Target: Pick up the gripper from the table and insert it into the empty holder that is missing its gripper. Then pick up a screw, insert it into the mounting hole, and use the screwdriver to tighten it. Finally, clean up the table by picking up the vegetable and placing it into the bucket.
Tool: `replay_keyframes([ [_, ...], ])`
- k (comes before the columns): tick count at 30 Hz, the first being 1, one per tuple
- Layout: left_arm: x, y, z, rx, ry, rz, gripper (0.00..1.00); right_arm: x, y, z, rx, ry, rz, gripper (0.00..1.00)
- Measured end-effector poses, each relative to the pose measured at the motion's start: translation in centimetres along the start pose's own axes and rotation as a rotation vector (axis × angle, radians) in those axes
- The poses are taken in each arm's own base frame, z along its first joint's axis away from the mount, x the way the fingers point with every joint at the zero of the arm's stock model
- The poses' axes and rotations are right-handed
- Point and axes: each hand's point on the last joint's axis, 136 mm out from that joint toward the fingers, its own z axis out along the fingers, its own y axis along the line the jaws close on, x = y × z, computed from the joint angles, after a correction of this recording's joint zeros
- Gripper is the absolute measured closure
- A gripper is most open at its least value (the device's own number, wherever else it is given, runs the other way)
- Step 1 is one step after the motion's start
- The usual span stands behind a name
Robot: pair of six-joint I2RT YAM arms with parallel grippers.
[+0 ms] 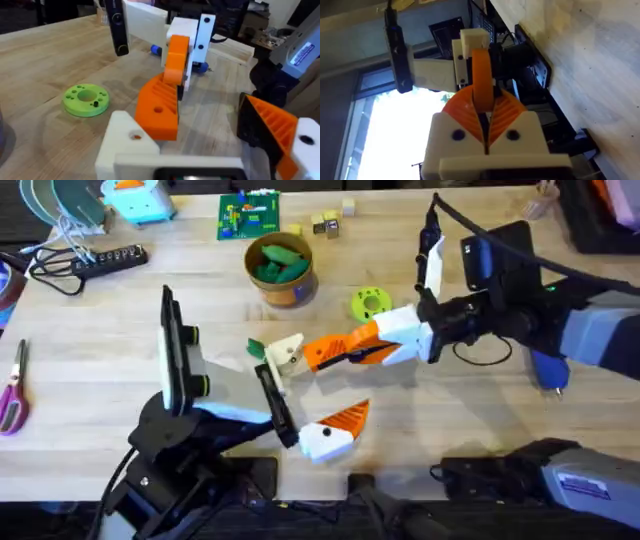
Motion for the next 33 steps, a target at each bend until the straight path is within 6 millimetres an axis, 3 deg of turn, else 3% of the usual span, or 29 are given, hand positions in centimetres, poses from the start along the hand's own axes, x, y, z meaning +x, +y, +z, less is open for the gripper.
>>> replay_keyframes([
  [15,0.0,0.0,0.0,-0.001,-0.001,0.001,0.009,-0.8,0.7,0.3,-0.008,-0.019,0.002,0.992],
  [33,-0.2,1.3,-0.1,-0.072,-0.014,-0.02,0.009,-1.4,0.5,4.9,0.018,0.026,0.004,0.993],
])
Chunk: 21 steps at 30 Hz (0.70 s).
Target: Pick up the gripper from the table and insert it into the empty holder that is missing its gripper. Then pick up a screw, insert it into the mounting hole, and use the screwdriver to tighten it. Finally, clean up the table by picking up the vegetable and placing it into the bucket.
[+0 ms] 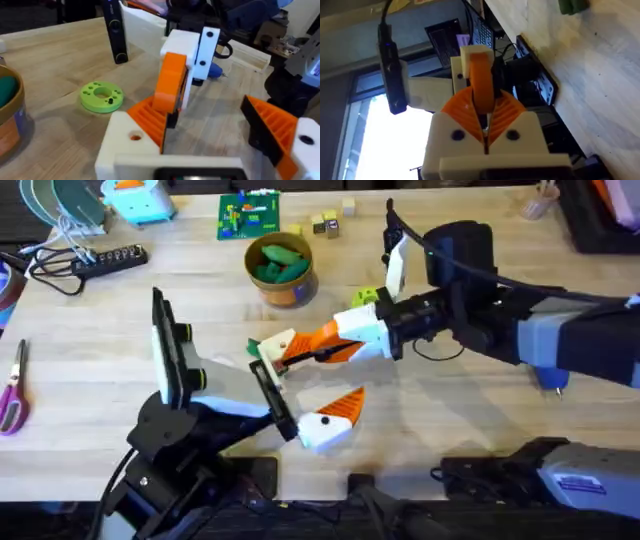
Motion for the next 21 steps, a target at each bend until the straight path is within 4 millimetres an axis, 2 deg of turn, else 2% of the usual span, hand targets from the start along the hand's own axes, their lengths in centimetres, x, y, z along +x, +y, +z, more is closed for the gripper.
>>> replay_keyframes([
  [11,-0.1,0.4,0.0,-0.022,-0.004,-0.011,0.009,-1.5,0.1,0.5,0.024,-0.084,0.009,0.994],
  [21,-0.1,0.8,0.0,-0.046,-0.008,-0.026,0.008,-1.9,-0.1,1.0,0.041,-0.117,0.018,0.994],
])
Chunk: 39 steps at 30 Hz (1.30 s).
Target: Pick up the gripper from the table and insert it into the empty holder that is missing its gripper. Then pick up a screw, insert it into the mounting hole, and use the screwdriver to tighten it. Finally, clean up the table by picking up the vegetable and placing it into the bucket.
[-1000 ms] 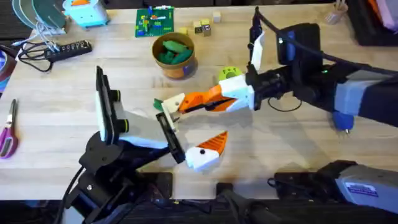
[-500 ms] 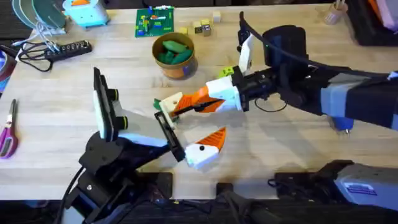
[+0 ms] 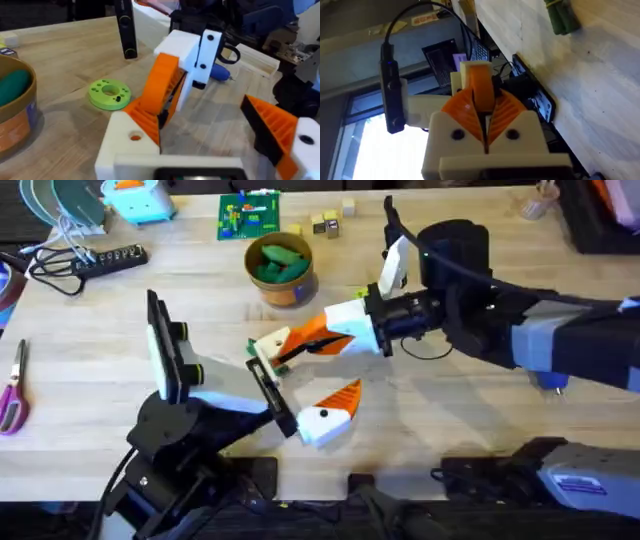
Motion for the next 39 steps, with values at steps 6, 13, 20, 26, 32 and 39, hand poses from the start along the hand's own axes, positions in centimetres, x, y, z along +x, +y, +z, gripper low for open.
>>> replay_keyframes([
  [6,0.0,0.0,0.0,-0.003,0.0,-0.002,0.009,0.0,0.0,0.0,0.001,0.0,0.002,0.902],
  [13,0.0,-0.1,0.0,0.004,0.0,0.0,0.009,0.3,0.0,0.1,-0.001,0.012,-0.008,0.807],
  [20,0.2,-1.1,0.0,0.06,0.012,0.012,0.009,1.0,-0.2,0.6,0.0,0.049,-0.023,0.71],
  [26,0.3,-1.4,0.0,0.075,0.015,0.021,0.009,1.4,0.5,0.6,-0.029,0.073,-0.057,0.578],
  [32,0.3,-1.7,0.0,0.093,0.019,0.027,0.009,1.5,1.5,0.3,-0.068,0.09,-0.104,0.457],
  [39,0.4,-1.9,-0.1,0.106,0.022,0.027,0.009,0.3,1.3,-0.4,-0.067,0.048,-0.098,0.213],
])
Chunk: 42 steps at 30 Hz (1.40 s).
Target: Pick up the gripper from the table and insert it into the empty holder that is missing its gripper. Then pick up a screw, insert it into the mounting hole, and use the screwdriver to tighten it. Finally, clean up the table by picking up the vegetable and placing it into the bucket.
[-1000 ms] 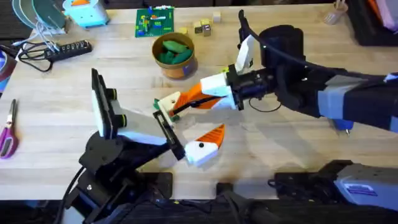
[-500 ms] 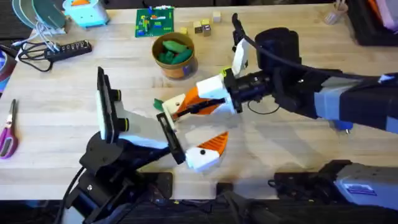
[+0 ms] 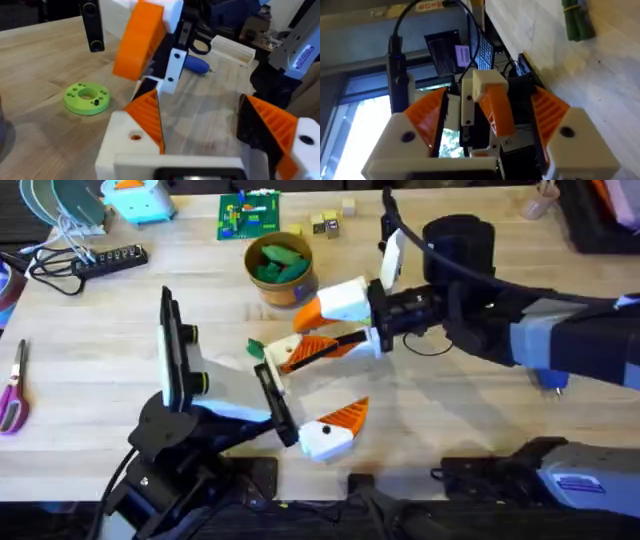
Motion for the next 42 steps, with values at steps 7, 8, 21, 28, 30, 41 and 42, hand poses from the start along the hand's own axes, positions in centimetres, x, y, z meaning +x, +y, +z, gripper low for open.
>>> replay_keyframes([
  [7,0.0,-0.1,0.0,0.008,0.001,0.0,0.008,-3.3,-1.0,-2.1,0.038,-0.15,-0.016,0.078],
  [8,0.0,-0.1,0.0,0.008,0.001,0.0,0.008,-3.7,-1.2,-2.4,0.043,-0.167,-0.019,0.074],
  [21,0.0,-0.1,0.0,0.008,0.001,0.0,0.009,-1.9,-2.0,-2.9,0.038,-0.076,-0.002,0.068],
  [28,0.0,-0.1,0.0,0.008,0.001,0.0,0.009,-0.5,-2.9,-2.7,0.056,-0.025,0.025,0.203],
  [30,0.0,-0.1,0.0,0.008,0.002,0.0,0.009,-0.3,-2.8,-2.7,0.048,-0.014,0.019,0.283],
  [41,0.0,-0.2,0.0,0.009,0.002,-0.001,0.009,0.6,-2.2,-2.4,0.017,0.037,0.001,0.782],
  [42,0.1,-0.2,0.0,0.01,0.003,-0.002,0.009,0.7,-2.1,-2.4,0.015,0.041,-0.002,0.835],
])
